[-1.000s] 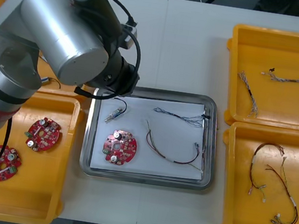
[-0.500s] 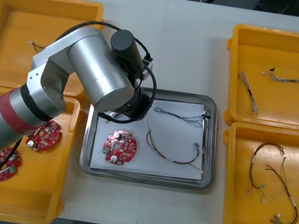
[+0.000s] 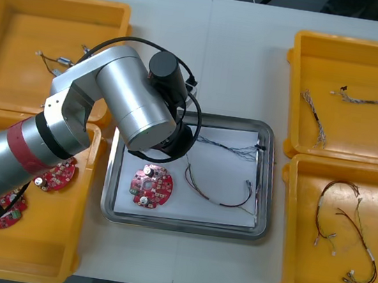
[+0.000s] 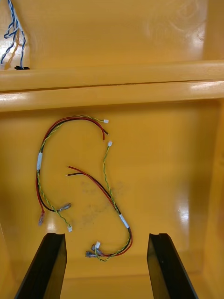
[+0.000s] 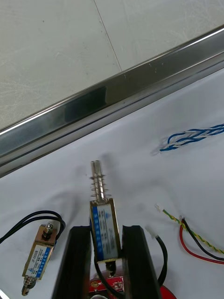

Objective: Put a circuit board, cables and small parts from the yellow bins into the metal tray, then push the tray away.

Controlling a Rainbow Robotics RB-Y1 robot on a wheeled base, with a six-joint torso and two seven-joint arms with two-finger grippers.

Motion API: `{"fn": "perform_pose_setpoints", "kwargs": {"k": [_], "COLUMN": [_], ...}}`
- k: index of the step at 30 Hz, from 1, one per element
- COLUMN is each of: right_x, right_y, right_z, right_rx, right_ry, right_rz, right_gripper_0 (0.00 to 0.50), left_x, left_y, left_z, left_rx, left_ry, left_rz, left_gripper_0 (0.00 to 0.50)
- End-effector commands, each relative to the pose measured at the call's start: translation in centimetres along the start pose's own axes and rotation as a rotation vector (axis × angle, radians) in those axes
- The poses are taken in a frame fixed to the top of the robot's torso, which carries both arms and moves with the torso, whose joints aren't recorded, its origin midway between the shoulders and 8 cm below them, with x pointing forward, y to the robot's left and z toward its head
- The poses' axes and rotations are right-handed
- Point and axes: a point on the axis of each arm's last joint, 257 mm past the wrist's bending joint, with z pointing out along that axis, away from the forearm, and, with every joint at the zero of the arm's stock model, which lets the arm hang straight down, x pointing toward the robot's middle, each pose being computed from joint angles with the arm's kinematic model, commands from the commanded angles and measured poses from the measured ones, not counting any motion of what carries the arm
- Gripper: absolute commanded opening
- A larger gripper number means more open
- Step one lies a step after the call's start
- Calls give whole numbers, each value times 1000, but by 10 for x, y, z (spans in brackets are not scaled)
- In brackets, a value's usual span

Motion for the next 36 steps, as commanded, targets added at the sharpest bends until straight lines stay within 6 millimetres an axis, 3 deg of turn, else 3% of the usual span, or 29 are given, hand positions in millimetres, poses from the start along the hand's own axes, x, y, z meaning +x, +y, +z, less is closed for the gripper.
{"fn": "perform_pose_setpoints", "kwargs": {"k": [1,7,17,21,29,36], "right_x": [-1,-1,-7,-12,-30,-48], "right_y": [-9,-9,-7,2,43,100], "right_z": [-9,-9,-13,-18,-26,-34], "right_rx": [45,45,40,12,-53,-125], "right_ry": [-15,-13,-24,-23,-31,-52], "right_rz": [-2,-1,-21,-54,-184,-343], "right_gripper_0": [500,500,500,500,500,500], "left_x": [-23,-24,-28,-31,-31,-35], "left_y": [-22,-22,-13,-6,24,62], "left_z": [-12,-13,-41,-59,-105,-140], "left_rx": [22,22,9,9,11,32], "left_ry": [-56,-58,-56,-52,-30,-78], "left_rz": [36,32,9,-18,-90,-148], "left_gripper_0": [377,488,500,500,500,500]}}
